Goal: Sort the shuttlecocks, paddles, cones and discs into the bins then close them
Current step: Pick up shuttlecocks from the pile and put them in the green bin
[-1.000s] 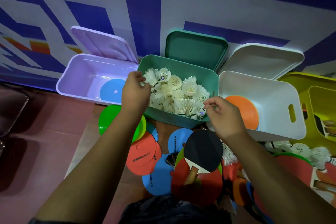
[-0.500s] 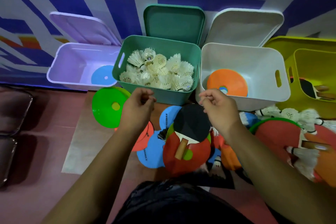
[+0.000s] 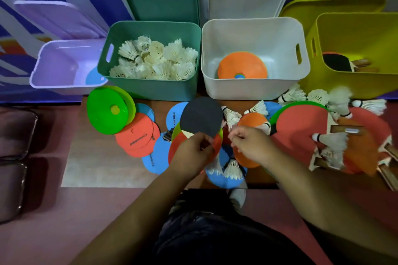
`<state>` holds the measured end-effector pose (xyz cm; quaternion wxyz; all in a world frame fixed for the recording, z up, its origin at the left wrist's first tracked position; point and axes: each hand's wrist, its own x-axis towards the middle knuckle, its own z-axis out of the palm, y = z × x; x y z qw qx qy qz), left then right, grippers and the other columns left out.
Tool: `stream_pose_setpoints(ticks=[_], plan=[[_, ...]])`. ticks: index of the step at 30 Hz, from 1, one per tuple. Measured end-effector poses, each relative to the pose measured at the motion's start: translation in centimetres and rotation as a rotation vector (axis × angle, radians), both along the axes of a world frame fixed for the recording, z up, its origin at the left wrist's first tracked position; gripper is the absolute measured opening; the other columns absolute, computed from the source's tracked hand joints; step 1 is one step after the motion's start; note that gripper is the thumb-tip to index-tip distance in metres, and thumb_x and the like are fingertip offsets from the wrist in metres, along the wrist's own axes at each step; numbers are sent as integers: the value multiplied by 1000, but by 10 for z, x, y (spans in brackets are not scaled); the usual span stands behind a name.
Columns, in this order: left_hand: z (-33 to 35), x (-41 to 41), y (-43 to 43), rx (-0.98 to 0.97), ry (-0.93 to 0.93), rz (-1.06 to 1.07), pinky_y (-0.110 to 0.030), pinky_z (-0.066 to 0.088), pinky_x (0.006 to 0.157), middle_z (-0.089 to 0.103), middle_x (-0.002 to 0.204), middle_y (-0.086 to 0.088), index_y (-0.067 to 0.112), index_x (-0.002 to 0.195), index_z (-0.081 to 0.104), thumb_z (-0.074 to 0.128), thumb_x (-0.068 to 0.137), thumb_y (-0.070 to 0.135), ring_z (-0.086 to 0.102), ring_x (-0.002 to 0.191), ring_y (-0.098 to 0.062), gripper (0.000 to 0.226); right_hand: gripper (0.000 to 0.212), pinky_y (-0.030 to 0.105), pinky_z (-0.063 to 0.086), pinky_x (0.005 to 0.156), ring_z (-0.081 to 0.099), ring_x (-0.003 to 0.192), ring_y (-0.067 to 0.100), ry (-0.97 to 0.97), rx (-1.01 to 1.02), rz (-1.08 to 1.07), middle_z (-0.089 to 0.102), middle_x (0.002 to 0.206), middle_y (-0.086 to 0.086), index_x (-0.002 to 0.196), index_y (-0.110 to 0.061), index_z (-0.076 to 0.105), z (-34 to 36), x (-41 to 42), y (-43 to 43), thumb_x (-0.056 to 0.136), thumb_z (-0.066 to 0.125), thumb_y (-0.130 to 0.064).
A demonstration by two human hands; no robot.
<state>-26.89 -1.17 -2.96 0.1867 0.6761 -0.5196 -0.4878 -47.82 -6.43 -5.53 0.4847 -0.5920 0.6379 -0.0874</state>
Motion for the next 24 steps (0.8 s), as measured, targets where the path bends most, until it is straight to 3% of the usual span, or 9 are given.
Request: stream_pose_setpoints(ticks=[2,5,7,10,13,15,19,22,24], plan=[[-7,-13,9,3,-44,-88,-39,56,84,74,82,8,30,91,65,63,88,32,68,86,-11,4,17,29,55,80,70,86,8,18,6,55,77,90,-10,96,-28,76,-5,-10,12,101,61,-22],[-18,-29,23,42,-114,-174,-39,54,88,75,82,5,21,96,70,62,92,21,62,86,6,9,18,26,47,69,66,78,2,4,11,113,75,85,-9,96,-23,77,-10,-19,27,100,60,-18],[-23,-38,34,144,-106,-191,-40,60,80,77,86,2,20,103,71,60,95,18,68,77,-3,13,16,32,53,72,68,81,6,18,2,199,75,88,-7,97,-24,76,-14,-24,37,99,61,-20],[-33,-47,52,204,-213,-256,-37,58,84,76,108,-3,23,123,68,61,98,22,71,95,-21,26,19,35,57,80,69,91,13,82,17,322,75,101,-9,109,-31,75,-16,-30,49,100,60,-24],[-38,-55,65,197,-261,-223,-33,52,93,71,128,-8,27,146,53,62,98,22,67,117,-27,49,21,36,56,75,68,99,21,235,-88,473,72,110,-6,118,-35,69,-16,-30,57,100,59,-33],[-40,-60,72,213,-270,-198,-33,49,101,59,149,-6,33,159,35,65,97,23,61,130,-28,69,23,33,46,68,67,105,26,328,-177,547,70,116,-3,123,-33,66,-16,-28,62,101,57,-36],[-47,-65,77,240,-289,-195,-41,41,117,38,167,-5,41,166,7,65,95,24,45,147,-30,94,21,34,37,66,66,106,31,431,-211,643,67,114,2,118,-25,62,-23,-23,73,97,58,-23],[-49,-66,75,239,-254,-130,-45,39,119,23,173,-4,44,166,4,65,94,20,39,151,-32,97,25,36,38,64,66,101,34,477,-214,683,66,111,5,119,-22,59,-28,-22,79,96,56,-14],[-49,-65,75,221,-259,-98,-43,38,119,23,173,-3,39,167,11,65,95,19,40,150,-31,92,28,36,35,60,66,98,34,503,-234,701,66,110,6,121,-22,58,-30,-21,82,95,56,-12]])
